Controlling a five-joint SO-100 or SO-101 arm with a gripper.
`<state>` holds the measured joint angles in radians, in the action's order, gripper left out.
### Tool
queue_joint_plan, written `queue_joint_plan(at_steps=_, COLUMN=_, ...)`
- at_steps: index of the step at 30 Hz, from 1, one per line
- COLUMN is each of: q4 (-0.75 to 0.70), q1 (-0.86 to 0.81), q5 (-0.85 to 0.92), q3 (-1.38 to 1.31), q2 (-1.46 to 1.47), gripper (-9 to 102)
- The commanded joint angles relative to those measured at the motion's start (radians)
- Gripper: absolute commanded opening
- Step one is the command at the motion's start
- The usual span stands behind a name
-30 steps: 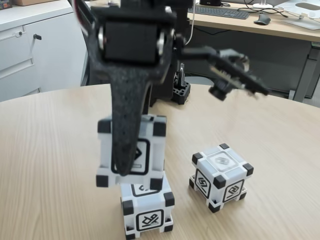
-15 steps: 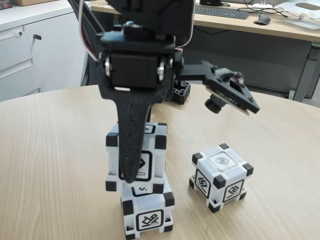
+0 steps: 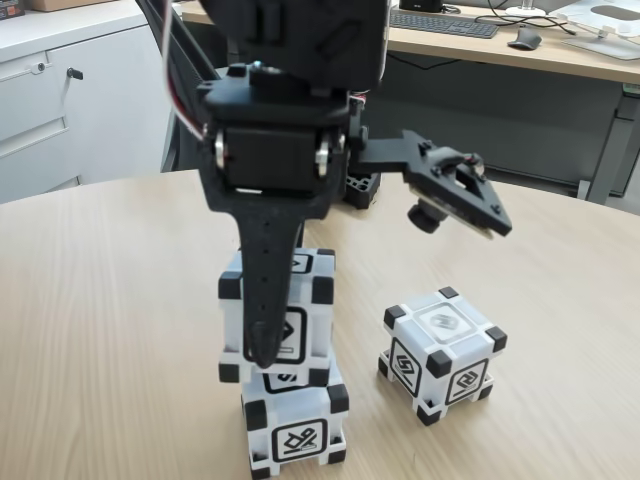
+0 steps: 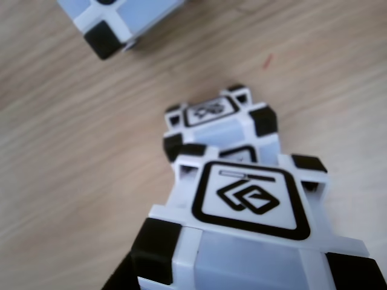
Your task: Stack cubes from left to right.
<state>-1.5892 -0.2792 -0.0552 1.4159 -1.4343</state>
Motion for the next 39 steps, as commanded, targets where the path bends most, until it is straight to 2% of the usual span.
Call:
queue_joint_plan(at_steps=1, q4=0.011, q1=0.006, q5=0.006, q3=-0.006, q2=-0.011, gripper=0)
queue_joint_plan(at_steps=4, q4=0.011, q1=0.006, q5=0.009, q3=-0.006, q2=-0.011, gripper=4)
queue_joint_plan(at_steps=9, q4=0.011, q1=0.006, q5=0.008, q3=-0.006, q2=-0.012, gripper=24)
queue_joint_plan(at_steps=19, q4=0.011, q1=0.006, q5=0.041, q3=-0.006, q2=-0.017, gripper=34)
queue_joint_plan(at_steps=26, q4=0.006, q1=0.008, q5=0.081, q3=-0.005, q2=-0.028, gripper=36)
queue_joint_plan(at_steps=31, q4=-0.072, q1=0.011, q5=0.121, q3=-0.003, q2=-0.028, gripper=38)
queue_joint_plan(at_steps=39, q4=-0.126, q1=0.153, q5=0.1, q3=-0.014, q2=-0.031, gripper=41)
